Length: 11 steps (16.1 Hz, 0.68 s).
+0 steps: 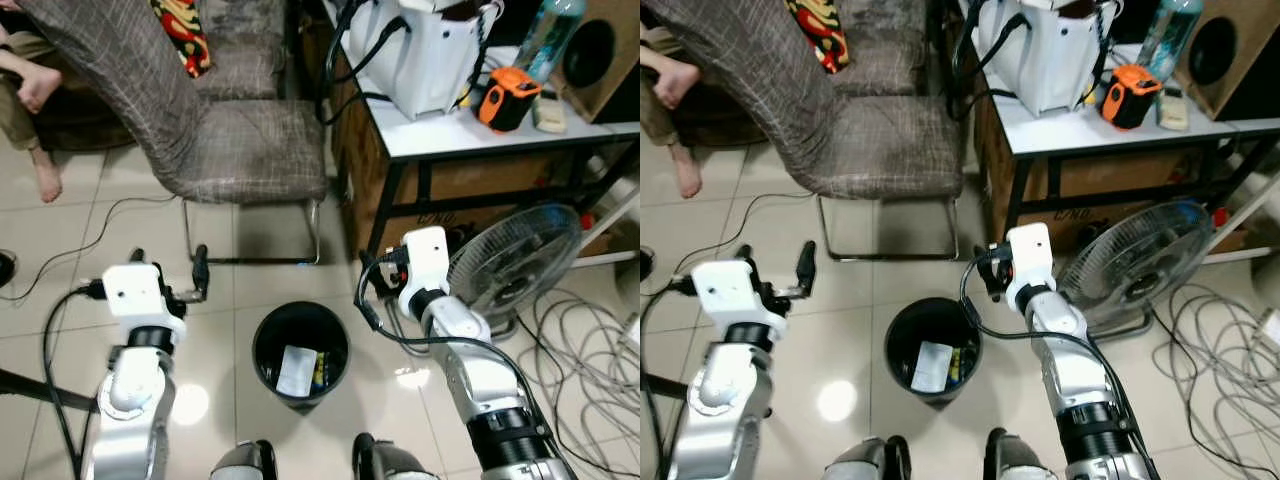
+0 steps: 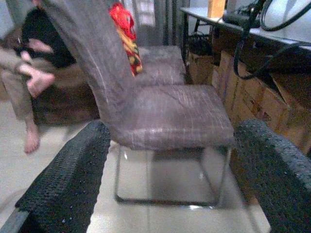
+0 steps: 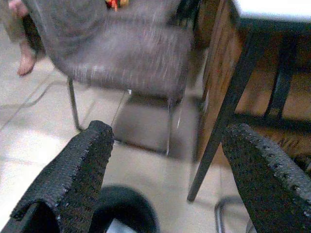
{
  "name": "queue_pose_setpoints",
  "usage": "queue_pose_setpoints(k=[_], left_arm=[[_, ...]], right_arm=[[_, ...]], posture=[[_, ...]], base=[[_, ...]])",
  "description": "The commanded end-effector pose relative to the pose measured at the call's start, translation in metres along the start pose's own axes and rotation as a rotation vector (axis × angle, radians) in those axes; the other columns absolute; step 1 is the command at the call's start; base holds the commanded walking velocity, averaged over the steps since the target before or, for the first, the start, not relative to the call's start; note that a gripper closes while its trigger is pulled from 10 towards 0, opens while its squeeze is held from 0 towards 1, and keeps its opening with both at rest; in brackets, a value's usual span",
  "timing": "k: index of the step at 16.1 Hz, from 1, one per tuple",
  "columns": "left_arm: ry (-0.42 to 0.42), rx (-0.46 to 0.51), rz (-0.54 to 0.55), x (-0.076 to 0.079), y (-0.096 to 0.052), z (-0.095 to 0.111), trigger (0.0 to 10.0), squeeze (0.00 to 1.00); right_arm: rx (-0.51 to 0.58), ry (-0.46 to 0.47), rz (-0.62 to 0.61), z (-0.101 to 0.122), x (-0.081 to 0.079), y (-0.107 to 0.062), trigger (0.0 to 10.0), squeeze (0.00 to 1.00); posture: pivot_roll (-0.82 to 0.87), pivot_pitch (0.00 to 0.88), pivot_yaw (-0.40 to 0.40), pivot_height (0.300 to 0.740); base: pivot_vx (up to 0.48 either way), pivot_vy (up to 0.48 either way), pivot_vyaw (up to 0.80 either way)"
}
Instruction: Picking trash to rubbish bin
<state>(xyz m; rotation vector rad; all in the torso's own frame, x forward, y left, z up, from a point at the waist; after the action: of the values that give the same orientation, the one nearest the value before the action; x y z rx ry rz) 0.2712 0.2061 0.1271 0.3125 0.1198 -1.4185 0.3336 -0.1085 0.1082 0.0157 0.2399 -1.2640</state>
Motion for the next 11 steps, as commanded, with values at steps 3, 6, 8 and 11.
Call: queue_pose_setpoints(k=[3, 6, 8, 11], left_arm=[[0.076, 0.014, 0.056, -0.013, 0.000, 0.014, 10.0, 0.00], [0.047, 0.013, 0.086, -0.010, -0.004, 0.021, 10.0, 0.00], [0.046, 0.005, 0.109, -0.006, -0.005, 0.023, 10.0, 0.00], [0.043, -0.005, 0.114, -0.001, -0.004, 0.024, 10.0, 0.00]], right_arm=[[0.077, -0.026, 0.056, 0.019, -0.008, -0.002, 10.0, 0.00], [0.097, -0.045, 0.081, 0.023, -0.014, -0.002, 10.0, 0.00], [0.107, -0.062, 0.098, 0.025, -0.018, -0.002, 10.0, 0.00], [0.117, -0.079, 0.116, 0.027, -0.022, -0.002, 10.0, 0.00]], posture=[[-0.04, 0.118, -0.002, 0.740], [-0.04, 0.117, -0.006, 0.740], [-0.04, 0.116, -0.007, 0.740], [-0.04, 0.121, -0.012, 0.740]], base=[[0.000, 0.000, 0.00], [0.000, 0.000, 0.15], [0.000, 0.000, 0.67], [0.000, 0.000, 0.80]])
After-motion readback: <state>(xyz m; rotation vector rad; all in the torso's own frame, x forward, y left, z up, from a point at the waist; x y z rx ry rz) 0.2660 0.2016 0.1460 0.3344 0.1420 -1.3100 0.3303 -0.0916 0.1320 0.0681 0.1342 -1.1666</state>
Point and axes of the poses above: a point about 5 cm out from each wrist's last joint towards the gripper, its own y axis pointing out of the wrist towards the gripper, its own z axis along the axis of the wrist's last joint, x = y × z, the point moved 2 cm from there along y, pointing out of the wrist towards the gripper, and after that the axes turned 12 degrees about y, right-handed, at the moved point
